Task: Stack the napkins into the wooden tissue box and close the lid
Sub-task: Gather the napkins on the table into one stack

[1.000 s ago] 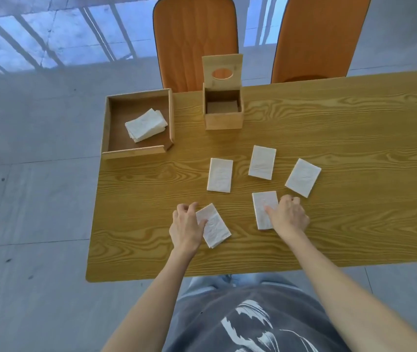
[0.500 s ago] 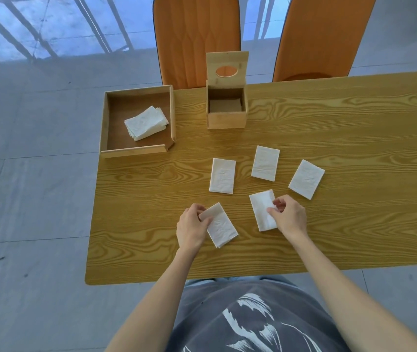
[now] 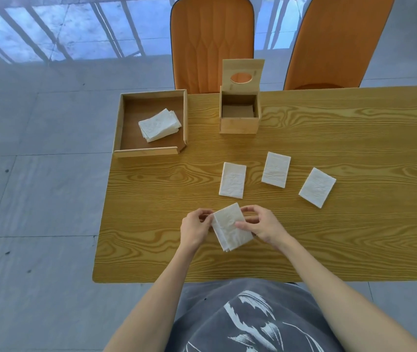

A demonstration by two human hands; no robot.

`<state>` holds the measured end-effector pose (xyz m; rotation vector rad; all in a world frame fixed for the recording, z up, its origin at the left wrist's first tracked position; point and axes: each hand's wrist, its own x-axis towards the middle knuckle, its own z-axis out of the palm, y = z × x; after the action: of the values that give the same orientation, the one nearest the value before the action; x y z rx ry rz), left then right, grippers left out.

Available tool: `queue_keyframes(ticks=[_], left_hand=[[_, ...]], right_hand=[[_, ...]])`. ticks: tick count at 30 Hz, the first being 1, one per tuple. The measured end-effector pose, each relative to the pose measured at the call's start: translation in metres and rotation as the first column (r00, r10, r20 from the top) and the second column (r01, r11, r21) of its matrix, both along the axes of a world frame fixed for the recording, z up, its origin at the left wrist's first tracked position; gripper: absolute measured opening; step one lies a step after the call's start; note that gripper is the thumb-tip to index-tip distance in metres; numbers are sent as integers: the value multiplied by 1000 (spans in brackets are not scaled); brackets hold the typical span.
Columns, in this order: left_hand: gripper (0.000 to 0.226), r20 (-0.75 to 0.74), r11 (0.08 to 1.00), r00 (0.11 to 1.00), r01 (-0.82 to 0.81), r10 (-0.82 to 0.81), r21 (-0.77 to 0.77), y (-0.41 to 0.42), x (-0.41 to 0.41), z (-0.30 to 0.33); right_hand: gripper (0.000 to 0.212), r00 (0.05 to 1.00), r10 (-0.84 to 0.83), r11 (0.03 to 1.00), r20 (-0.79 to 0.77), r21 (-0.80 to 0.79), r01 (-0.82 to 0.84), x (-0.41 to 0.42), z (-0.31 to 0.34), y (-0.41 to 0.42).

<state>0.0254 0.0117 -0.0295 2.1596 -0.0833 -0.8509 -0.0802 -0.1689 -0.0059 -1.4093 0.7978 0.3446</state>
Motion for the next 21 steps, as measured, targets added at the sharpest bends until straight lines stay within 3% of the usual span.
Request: queue_keyframes(ticks=[4, 8, 11, 13, 17, 21], left_hand=[[27, -40, 1000, 999, -10, 10, -3, 1, 1, 0], [57, -64, 999, 997, -43, 43, 9, -1, 1, 2], [35, -17, 1000, 1000, -4, 4, 8, -3, -2, 7], [23, 53, 999, 998, 27, -29, 36, -3, -4, 7], [20, 84, 997, 996, -47, 41, 64, 2, -4, 6], [20, 92, 984, 984, -159, 152, 75, 15, 2, 5]], right_hand=[[37, 998, 65, 974, -15, -215, -67, 7, -17, 13], [25, 993, 105, 905, -52, -409, -117, 12, -23, 21], [26, 978, 166, 815, -126, -540, -208, 16, -21, 27], [31, 983, 116, 774, -144, -607, -181, 21, -16, 27], [39, 985, -74, 715, -158, -697, -59, 45, -8, 14], [48, 952, -151, 687, -265, -720, -92, 76, -4, 8]])
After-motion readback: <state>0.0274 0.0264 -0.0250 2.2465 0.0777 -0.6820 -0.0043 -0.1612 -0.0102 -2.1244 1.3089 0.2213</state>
